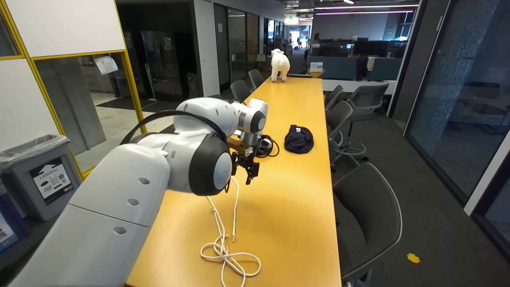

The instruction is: Straighten out the string

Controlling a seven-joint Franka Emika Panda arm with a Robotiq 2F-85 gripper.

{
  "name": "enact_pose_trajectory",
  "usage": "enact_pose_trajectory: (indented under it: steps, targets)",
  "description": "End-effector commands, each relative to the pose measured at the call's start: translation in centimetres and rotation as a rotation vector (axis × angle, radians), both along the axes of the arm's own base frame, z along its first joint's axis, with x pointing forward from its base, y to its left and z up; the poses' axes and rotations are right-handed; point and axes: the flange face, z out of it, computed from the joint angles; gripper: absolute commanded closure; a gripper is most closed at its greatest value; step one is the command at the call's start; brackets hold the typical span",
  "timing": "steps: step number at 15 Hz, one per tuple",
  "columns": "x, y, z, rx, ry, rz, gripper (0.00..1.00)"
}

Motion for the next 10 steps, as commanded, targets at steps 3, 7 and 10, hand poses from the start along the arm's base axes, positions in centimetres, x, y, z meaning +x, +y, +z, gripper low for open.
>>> enact_pose_trajectory:
  steps: [3,7,10]
  targets:
    - [-3.9,-1.3,0.4,-0.009,0.011,-0.003,0.00]
    - [-6.1,-2.4,0.0,-0.030,-0.029,-0.012,0.00]
    - [-8.5,-3.2,-0.5,-0.045,-0.043,0.005,0.00]
